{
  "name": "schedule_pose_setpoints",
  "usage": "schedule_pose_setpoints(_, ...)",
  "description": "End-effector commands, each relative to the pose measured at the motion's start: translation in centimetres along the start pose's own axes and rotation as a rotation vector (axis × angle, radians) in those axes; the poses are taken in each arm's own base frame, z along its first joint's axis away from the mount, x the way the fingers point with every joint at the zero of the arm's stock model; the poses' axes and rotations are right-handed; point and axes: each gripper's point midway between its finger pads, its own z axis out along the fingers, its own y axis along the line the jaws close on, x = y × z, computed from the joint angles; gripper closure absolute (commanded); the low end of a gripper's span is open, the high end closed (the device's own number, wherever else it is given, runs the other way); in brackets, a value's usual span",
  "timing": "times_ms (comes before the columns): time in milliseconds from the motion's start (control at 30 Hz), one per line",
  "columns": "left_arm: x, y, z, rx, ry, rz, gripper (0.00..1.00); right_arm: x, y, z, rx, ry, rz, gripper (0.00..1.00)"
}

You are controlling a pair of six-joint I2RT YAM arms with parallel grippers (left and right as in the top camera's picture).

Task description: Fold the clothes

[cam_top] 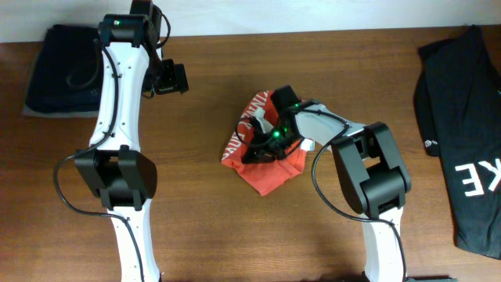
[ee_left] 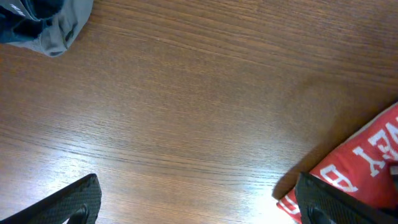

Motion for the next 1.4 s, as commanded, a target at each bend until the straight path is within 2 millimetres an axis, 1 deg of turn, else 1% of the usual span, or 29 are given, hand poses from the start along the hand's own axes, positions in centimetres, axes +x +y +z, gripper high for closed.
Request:
schedule_pose_setpoints(0,0.1,-0.2,-0.2,0.004,0.000,-0.003,0.01,2.1,-0.5,1.0,-0.012,0.059,0.045,0.93)
schedule_pose_setpoints(67,0.1,-0.2,-0.2,0.004,-0.003,-0.003,0.01,2.0,0.4,0.9,-0.013,0.050,0.018,0.93)
schedule_pose_setpoints(133,0.1,-0.2,-0.2,0.004,-0.003,-0.003,0.01,1.4,1.8,-0.1,-0.009,0.021,-0.021,0.93)
schedule_pose_setpoints(200,0.1,-0.2,-0.2,0.004,-0.003,-0.003,0.01,0.1,4.1,-2.3,-0.024,-0.039,-0.079,0.92)
schedule_pose_setpoints(233,0.1,-0.2,-0.2,0.004,-0.003,-0.003,0.01,-0.9,5.9,-4.4,-0.033,-0.093,-0.122,0.91)
schedule_pose_setpoints(300,0.1,-0.2,-0.2,0.004,-0.002,-0.003,0.01,-2.2,7.7,-7.5,-0.044,-0.170,-0.168,0.89)
schedule_pose_setpoints(333,0.1,-0.2,-0.2,0.004,-0.002,-0.003,0.01,-2.7,8.2,-8.9,-0.046,-0.204,-0.183,0.88)
schedule_pose_setpoints(400,0.1,-0.2,-0.2,0.004,-0.001,-0.003,0.01,-3.7,8.6,-11.8,-0.047,-0.276,-0.212,0.85)
schedule_pose_setpoints(467,0.2,-0.2,-0.2,0.004,0.000,-0.003,0.01,-4.6,7.8,-14.0,-0.044,-0.328,-0.199,0.83)
schedule_pose_setpoints(500,0.2,-0.2,-0.2,0.004,0.000,-0.003,0.01,-5.0,7.1,-14.8,-0.041,-0.349,-0.189,0.82)
schedule_pose_setpoints(567,0.2,-0.2,-0.2,0.004,0.000,-0.003,0.01,-5.6,5.5,-15.6,-0.038,-0.368,-0.161,0.81)
schedule_pose_setpoints(633,0.1,-0.2,-0.2,0.005,-0.002,-0.003,0.01,-5.9,4.1,-15.7,-0.034,-0.376,-0.149,0.81)
schedule_pose_setpoints(667,0.1,-0.3,-0.2,0.005,-0.003,-0.001,0.01,-6.2,3.3,-15.5,-0.032,-0.374,-0.154,0.79)
schedule_pose_setpoints(800,0.2,-0.4,-0.2,0.006,-0.003,0.002,0.01,-7.3,1.0,-13.6,-0.042,-0.358,-0.150,0.76)
schedule_pose_setpoints(867,0.2,-0.5,-0.2,0.006,-0.003,0.003,0.01,-7.8,0.6,-12.5,-0.080,-0.347,-0.165,0.74)
schedule_pose_setpoints(933,0.2,-0.5,-0.2,0.006,-0.002,0.004,0.01,-8.4,0.6,-11.4,-0.162,-0.334,-0.212,0.73)
schedule_pose_setpoints(1000,0.2,-0.5,-0.2,0.005,-0.002,0.003,0.01,-8.9,-0.1,-10.2,-0.224,-0.326,-0.234,0.73)
schedule_pose_setpoints(1033,0.2,-0.5,-0.2,0.005,-0.001,0.003,0.01,-9.1,-0.8,-9.7,-0.228,-0.322,-0.221,0.73)
schedule_pose_setpoints(1133,0.3,-0.4,-0.2,0.003,0.005,0.004,0.01,-9.4,-4.1,-8.4,-0.140,-0.318,-0.135,0.73)
schedule_pose_setpoints(1200,0.4,-0.4,-0.2,0.003,0.007,0.004,0.01,-9.4,-5.0,-8.4,-0.103,-0.321,-0.110,0.72)
schedule_pose_setpoints(1267,0.4,-0.4,-0.2,0.003,0.008,0.004,0.01,-9.6,-4.5,-9.3,-0.099,-0.338,-0.116,0.72)
schedule_pose_setpoints(1333,0.4,-0.4,-0.2,0.003,0.008,0.005,0.01,-9.8,-3.9,-10.6,-0.069,-0.357,-0.114,0.71)
schedule_pose_setpoints(1367,0.4,-0.5,-0.2,0.003,0.008,0.006,0.01,-9.9,-3.4,-11.6,-0.044,-0.371,-0.113,0.71)
